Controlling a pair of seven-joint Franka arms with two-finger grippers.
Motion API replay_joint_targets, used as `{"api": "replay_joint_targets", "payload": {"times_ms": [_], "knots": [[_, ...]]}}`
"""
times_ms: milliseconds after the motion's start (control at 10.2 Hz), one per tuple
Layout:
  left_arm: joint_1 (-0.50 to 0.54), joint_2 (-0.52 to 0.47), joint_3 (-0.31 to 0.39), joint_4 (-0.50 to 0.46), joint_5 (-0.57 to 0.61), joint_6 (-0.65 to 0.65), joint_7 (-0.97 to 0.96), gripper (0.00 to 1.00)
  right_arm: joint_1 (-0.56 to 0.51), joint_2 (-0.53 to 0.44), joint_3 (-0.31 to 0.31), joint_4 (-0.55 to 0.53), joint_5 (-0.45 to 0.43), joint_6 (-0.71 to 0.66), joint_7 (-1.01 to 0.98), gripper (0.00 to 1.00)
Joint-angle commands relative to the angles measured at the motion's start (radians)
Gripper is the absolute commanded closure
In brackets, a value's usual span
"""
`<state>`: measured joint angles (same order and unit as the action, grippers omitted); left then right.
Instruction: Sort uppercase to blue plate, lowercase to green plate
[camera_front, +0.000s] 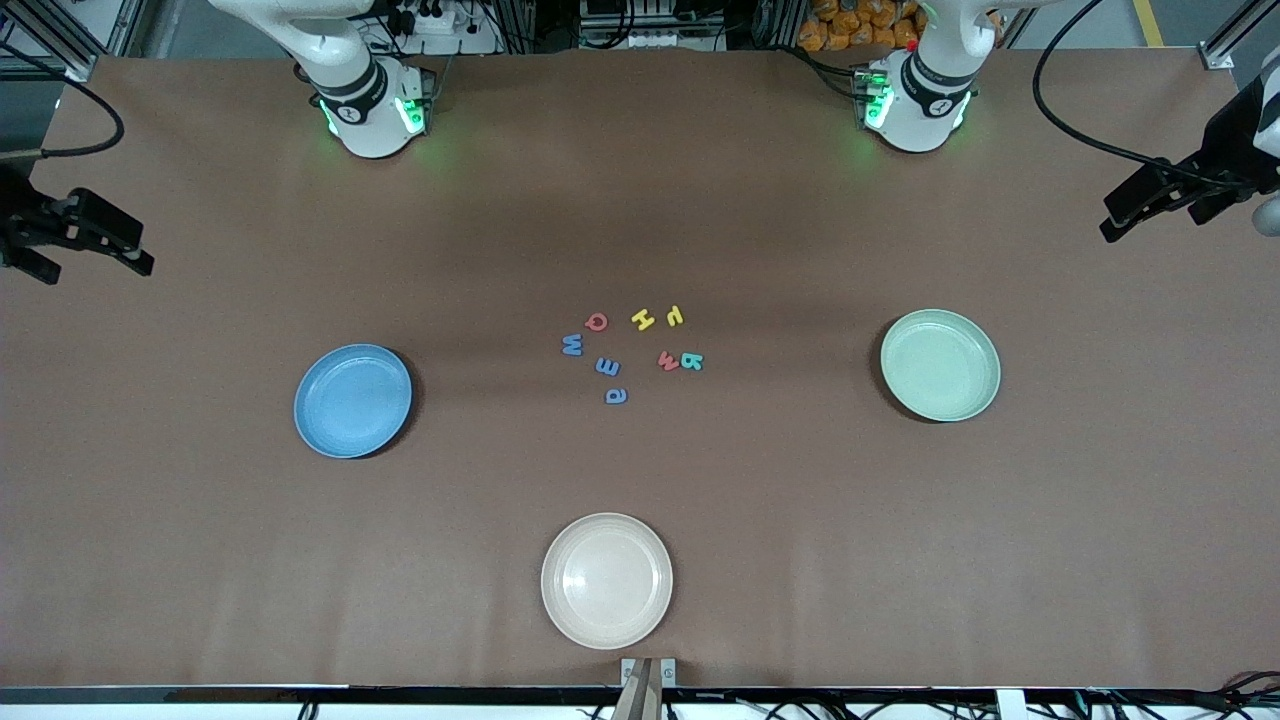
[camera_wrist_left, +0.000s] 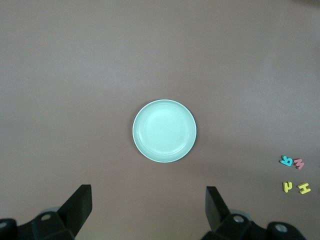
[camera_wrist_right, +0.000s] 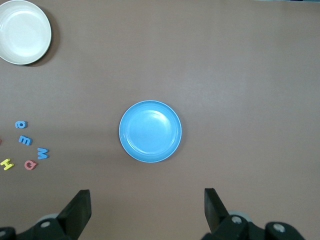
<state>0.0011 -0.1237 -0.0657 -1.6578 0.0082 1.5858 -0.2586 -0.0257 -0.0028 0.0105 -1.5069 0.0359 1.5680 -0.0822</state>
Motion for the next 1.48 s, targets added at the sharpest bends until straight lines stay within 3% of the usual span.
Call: {"api": "replay_joint_targets", "payload": {"times_ms": [0, 1377], "knots": [[0.000, -0.005, 0.001, 0.004, -0.016, -0.013, -0.016, 0.00, 0.013, -0.017, -0.014, -0.018, 0.019, 0.000, 0.053, 0.00], [-0.013, 0.001, -0.035, -0.020, -0.028, -0.053, -0.037, 0.00, 0.015, -0.008, -0.015, -0.078, -0.033, -0.005, 0.050, 0.00]]}}
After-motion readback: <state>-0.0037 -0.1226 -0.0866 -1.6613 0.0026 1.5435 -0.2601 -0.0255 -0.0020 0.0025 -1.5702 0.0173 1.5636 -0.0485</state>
